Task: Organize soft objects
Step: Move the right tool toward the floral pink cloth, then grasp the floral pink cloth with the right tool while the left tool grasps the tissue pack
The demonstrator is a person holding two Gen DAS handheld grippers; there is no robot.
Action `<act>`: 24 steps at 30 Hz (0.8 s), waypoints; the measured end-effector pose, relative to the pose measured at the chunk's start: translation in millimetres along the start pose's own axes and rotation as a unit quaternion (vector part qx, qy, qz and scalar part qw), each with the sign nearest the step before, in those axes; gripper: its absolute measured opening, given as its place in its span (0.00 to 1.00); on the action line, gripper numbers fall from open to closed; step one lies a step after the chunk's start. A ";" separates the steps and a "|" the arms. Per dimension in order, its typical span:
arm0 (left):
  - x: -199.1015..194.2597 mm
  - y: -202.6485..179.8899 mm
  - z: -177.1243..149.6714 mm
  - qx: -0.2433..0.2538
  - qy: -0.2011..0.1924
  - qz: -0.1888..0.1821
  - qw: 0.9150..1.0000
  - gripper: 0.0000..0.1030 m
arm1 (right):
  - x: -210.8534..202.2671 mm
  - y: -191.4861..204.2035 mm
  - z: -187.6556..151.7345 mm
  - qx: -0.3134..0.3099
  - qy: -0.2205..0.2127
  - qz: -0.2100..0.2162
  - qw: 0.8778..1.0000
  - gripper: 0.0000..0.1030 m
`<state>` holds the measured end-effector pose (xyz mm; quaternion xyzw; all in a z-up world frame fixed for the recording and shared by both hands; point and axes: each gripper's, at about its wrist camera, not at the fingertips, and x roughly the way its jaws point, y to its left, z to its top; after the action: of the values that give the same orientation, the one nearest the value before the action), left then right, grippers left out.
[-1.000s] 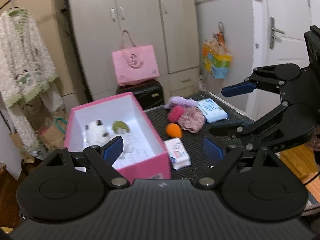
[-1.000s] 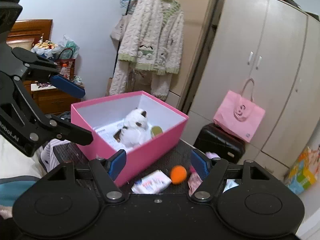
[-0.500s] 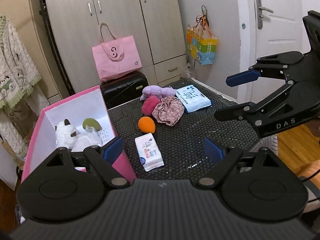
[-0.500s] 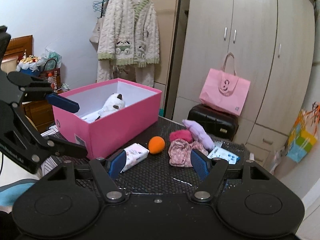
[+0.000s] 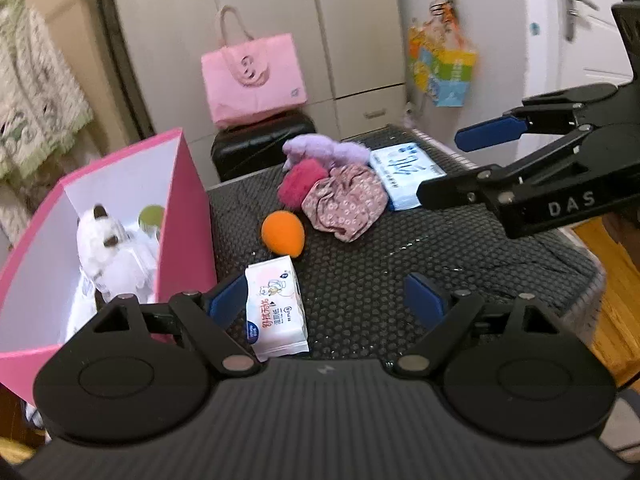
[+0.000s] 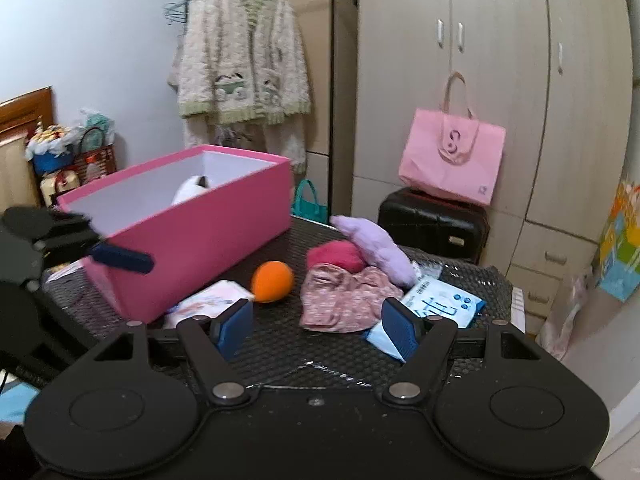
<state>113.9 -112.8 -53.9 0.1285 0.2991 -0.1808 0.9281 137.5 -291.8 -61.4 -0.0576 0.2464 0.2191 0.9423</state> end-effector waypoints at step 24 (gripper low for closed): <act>91.1 -28.9 9.9 -0.012 0.052 0.222 0.974 0.56 | 110.5 -49.4 14.2 -0.069 0.029 0.095 0.993 0.74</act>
<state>175.8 -165.9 -104.6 0.1896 0.3131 0.0402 0.9297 252.0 -290.6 -103.1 -0.1048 0.2621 0.3227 0.9034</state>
